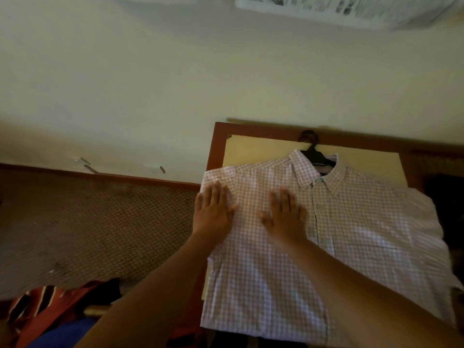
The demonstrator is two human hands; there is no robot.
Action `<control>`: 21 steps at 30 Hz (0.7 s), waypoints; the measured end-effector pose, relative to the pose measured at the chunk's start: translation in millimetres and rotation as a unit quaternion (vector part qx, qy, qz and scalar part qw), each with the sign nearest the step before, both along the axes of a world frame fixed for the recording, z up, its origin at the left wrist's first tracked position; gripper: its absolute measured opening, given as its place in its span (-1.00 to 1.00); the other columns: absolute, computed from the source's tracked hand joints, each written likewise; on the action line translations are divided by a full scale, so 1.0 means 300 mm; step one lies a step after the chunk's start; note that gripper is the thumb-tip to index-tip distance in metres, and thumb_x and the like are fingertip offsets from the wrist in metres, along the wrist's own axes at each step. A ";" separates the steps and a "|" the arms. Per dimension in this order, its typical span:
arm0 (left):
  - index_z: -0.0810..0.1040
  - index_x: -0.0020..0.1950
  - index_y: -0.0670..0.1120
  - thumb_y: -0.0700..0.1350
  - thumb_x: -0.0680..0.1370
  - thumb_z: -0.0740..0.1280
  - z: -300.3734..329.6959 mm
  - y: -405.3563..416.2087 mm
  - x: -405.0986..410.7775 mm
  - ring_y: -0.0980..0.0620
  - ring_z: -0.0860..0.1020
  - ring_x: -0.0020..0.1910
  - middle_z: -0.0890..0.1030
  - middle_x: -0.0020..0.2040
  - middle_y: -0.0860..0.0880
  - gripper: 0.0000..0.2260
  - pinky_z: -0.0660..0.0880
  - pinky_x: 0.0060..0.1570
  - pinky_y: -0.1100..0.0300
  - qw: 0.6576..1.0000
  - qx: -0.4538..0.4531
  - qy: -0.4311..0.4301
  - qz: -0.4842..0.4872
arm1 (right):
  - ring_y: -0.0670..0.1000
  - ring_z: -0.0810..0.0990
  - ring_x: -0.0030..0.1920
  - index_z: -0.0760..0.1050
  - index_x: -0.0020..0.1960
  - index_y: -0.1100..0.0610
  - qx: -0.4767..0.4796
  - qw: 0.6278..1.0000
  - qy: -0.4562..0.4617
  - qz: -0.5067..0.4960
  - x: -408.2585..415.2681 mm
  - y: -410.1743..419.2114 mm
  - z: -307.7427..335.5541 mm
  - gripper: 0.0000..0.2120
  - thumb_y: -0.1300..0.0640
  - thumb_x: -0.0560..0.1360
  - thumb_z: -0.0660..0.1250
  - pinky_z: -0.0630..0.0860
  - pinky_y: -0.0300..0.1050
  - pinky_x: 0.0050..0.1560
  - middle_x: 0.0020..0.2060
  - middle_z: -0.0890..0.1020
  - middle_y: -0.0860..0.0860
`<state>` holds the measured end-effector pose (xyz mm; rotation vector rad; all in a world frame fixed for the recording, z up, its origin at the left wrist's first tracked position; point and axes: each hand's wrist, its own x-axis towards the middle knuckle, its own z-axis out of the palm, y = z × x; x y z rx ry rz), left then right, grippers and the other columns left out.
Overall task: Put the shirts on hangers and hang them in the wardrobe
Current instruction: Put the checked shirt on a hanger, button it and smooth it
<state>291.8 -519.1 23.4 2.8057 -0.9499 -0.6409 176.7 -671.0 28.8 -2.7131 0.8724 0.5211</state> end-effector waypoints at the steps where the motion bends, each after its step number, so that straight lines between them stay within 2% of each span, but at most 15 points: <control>1: -0.25 0.56 -0.07 0.22 0.61 -0.23 0.011 -0.047 -0.019 -0.11 -0.27 0.53 -0.23 0.56 -0.12 -0.39 -0.28 0.48 -0.06 1.000 -0.001 -0.008 0.023 | 0.16 -0.13 0.55 -0.11 0.58 0.02 0.010 1.000 -0.005 0.013 0.005 -0.017 0.009 -0.25 -0.34 0.50 -0.28 -0.10 0.26 0.46 0.56 -0.10 0.09; 3: -0.25 0.55 -0.09 0.22 0.61 -0.23 0.039 -0.163 -0.068 -0.12 -0.28 0.53 -0.23 0.56 -0.15 -0.39 -0.34 0.43 -0.02 0.999 -0.014 -0.020 0.031 | 0.18 0.16 0.50 0.14 0.53 0.08 0.043 0.996 -0.077 0.022 0.005 -0.072 0.049 -0.21 -0.32 0.46 -0.26 0.12 0.24 0.43 0.51 0.18 0.15; 5: -0.26 0.55 -0.07 0.23 0.61 -0.24 0.056 -0.281 -0.108 -0.11 -0.32 0.51 -0.27 0.55 -0.13 -0.39 -0.35 0.42 -0.01 0.999 -0.036 -0.022 0.016 | 0.18 0.43 0.33 0.36 0.42 0.19 0.077 0.975 -0.208 0.010 -0.001 -0.146 0.093 -0.31 -0.23 0.53 -0.14 0.37 0.16 0.31 0.34 0.45 0.17; 7: -0.28 0.54 -0.05 0.22 0.61 -0.25 0.052 -0.395 -0.146 -0.09 -0.36 0.49 -0.31 0.54 -0.12 -0.41 -0.36 0.42 -0.03 0.999 -0.037 -0.028 -0.008 | 0.15 0.52 0.20 0.45 0.32 0.25 0.077 0.951 -0.300 0.001 -0.006 -0.257 0.121 -0.51 -0.07 0.60 0.05 0.47 0.07 0.21 0.20 0.56 0.18; 9: -0.30 0.54 -0.03 0.20 0.62 -0.22 0.041 -0.471 -0.162 -0.07 -0.38 0.48 -0.32 0.54 -0.11 -0.43 -0.35 0.45 -0.07 0.999 -0.032 -0.035 -0.025 | 0.19 0.55 0.11 0.50 0.24 0.29 0.040 0.940 -0.339 0.018 0.013 -0.360 0.138 -0.60 0.04 0.59 0.12 0.51 0.09 0.12 0.10 0.59 0.21; 11: -0.32 0.54 -0.02 0.21 0.62 -0.22 0.018 -0.544 -0.175 -0.07 -0.38 0.49 -0.34 0.53 -0.08 -0.42 -0.32 0.47 -0.10 0.999 -0.028 -0.033 -0.025 | 0.26 0.52 0.12 0.49 0.25 0.27 -0.014 0.954 -0.298 0.038 0.042 -0.495 0.141 -0.66 0.11 0.58 0.17 0.46 0.13 0.10 0.11 0.56 0.22; 14: -0.37 0.52 -0.01 0.25 0.60 -0.24 -0.023 -0.578 -0.193 -0.05 -0.41 0.48 -0.39 0.51 -0.06 -0.40 -0.37 0.44 -0.05 0.999 -0.027 -0.040 -0.003 | 0.20 0.33 0.34 0.35 0.41 0.11 -0.082 0.982 -0.156 0.063 0.096 -0.656 0.130 -0.59 0.16 0.57 0.22 0.28 0.11 0.27 0.30 0.43 0.13; 16: -0.40 0.51 0.00 0.26 0.60 -0.26 -0.046 -0.578 -0.203 -0.04 -0.43 0.47 -0.42 0.51 -0.04 -0.40 -0.39 0.44 -0.04 0.998 -0.024 -0.059 0.010 | 0.18 0.25 0.38 0.22 0.48 0.03 -0.082 0.985 -0.106 0.104 0.132 -0.725 0.126 -0.47 0.14 0.54 0.26 0.22 0.11 0.31 0.35 0.37 0.10; 18: -0.40 0.51 0.01 0.27 0.60 -0.25 -0.053 -0.580 -0.204 -0.04 -0.42 0.48 -0.41 0.51 -0.03 -0.39 -0.37 0.45 -0.05 0.997 -0.022 -0.069 0.019 | 0.20 0.25 0.38 0.07 0.54 -0.05 -0.060 0.984 -0.063 0.157 0.177 -0.768 0.132 -0.35 0.09 0.53 0.28 0.22 0.12 0.30 0.37 0.34 0.11; 21: -0.40 0.51 0.02 0.26 0.59 -0.25 -0.051 -0.582 -0.207 -0.04 -0.41 0.48 -0.41 0.51 -0.03 -0.40 -0.34 0.46 -0.07 0.996 -0.019 -0.087 0.023 | 0.22 0.30 0.34 -0.03 0.55 -0.14 -0.062 0.969 -0.020 0.238 0.239 -0.794 0.143 -0.31 -0.05 0.54 0.26 0.26 0.14 0.27 0.37 0.34 0.15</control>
